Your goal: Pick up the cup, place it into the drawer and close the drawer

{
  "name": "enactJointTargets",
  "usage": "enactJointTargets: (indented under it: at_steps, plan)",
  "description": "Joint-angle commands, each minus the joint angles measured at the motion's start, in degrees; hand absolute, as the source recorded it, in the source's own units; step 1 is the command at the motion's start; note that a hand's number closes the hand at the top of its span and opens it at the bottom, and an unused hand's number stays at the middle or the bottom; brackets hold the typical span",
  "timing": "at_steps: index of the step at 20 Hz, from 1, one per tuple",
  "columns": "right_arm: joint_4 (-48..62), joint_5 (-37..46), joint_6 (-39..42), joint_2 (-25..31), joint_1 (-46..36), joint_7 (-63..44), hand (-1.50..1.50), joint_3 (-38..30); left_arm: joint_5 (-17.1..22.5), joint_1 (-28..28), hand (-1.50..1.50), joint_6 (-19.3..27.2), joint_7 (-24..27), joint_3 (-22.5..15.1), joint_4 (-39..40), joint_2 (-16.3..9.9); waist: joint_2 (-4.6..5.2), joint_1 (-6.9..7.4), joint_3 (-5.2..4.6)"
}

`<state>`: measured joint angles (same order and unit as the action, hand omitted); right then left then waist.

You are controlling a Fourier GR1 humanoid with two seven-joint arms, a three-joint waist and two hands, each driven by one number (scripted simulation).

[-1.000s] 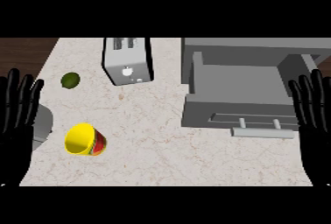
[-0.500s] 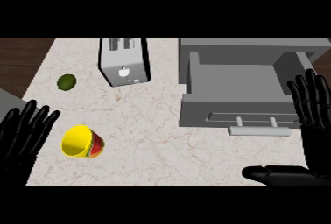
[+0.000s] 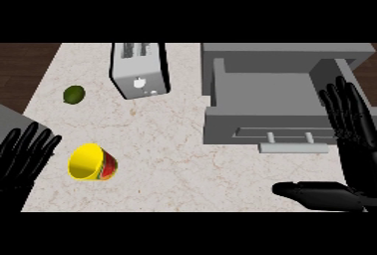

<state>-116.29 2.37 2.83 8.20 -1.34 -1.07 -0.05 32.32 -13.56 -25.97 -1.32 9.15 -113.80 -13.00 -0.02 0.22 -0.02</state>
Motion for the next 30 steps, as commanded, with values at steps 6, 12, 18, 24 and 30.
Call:
enactJointTargets:
  at_steps: [6,12,18,24,30]
  plan:
    - [4.4,-1.2,1.5,0.7,-3.0,1.8,-1.5,-2.9,-7.6,2.9,-1.5,-6.1,10.1,8.7,19.5,-2.6,0.13,-0.12,-0.02]
    - [0.6,0.0,0.9,-0.8,-0.9,0.3,-1.5,-1.5,-20.5,7.2,-1.5,-3.1,19.0,6.9,31.4,0.2,0.06,-0.43,-0.02]
    - [4.5,-3.4,4.0,1.3,-2.5,2.7,-1.5,-6.0,-25.1,9.3,-1.5,-2.1,24.2,8.2,41.7,-1.5,0.07,-0.3,0.0]
    - [5.7,2.7,2.0,-2.3,-3.1,3.5,-1.5,0.0,-29.8,15.1,-1.5,-0.9,34.4,7.5,55.4,-1.1,0.08,-0.24,-0.01]
    - [4.4,-0.7,4.8,0.0,-0.6,4.2,-1.5,-4.1,-32.4,25.4,-1.5,-2.5,49.0,9.9,79.3,-5.6,0.21,-0.9,-0.07]
